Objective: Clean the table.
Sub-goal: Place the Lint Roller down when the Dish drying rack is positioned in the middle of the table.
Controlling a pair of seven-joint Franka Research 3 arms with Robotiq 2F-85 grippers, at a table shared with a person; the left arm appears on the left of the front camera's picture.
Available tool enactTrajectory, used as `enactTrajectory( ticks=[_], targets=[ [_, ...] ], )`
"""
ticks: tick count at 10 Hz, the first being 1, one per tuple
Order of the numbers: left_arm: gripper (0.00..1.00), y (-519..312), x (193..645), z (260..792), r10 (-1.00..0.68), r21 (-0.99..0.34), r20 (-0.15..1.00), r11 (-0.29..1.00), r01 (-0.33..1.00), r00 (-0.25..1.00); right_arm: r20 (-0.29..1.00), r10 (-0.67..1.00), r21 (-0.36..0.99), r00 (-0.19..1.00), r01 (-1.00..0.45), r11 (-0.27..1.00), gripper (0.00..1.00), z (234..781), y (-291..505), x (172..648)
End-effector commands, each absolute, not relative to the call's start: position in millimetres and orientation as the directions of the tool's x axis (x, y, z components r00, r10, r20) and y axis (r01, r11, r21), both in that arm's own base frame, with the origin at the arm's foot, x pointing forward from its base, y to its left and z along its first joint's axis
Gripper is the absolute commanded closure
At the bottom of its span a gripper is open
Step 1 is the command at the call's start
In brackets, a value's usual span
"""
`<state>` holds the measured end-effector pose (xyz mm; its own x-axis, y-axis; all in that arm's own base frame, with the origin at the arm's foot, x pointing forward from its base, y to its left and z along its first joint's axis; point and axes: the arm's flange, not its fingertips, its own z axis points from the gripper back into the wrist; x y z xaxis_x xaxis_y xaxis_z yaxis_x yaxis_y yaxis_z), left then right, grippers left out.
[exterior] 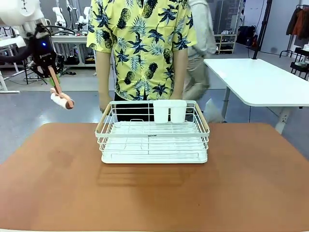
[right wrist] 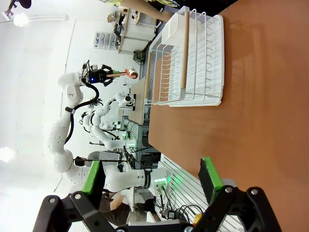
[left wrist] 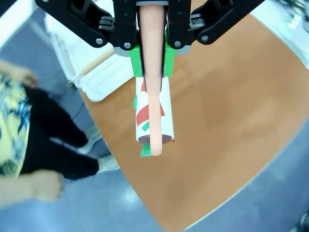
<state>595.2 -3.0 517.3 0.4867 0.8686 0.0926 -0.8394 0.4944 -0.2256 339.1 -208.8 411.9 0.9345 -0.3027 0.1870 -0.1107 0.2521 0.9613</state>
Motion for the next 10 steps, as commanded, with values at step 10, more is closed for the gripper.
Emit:
enactTrajectory(
  ticks=[10],
  targets=[
    [0.79, 4.5, 530.8, 364.1, 0.996, -0.468, 0.034, 0.086, -0.879, 0.079, 0.188, -0.309, 0.963, 0.932, -0.113, 0.244, 0.00, 415.8, -207.6, 338.4]
  ],
)
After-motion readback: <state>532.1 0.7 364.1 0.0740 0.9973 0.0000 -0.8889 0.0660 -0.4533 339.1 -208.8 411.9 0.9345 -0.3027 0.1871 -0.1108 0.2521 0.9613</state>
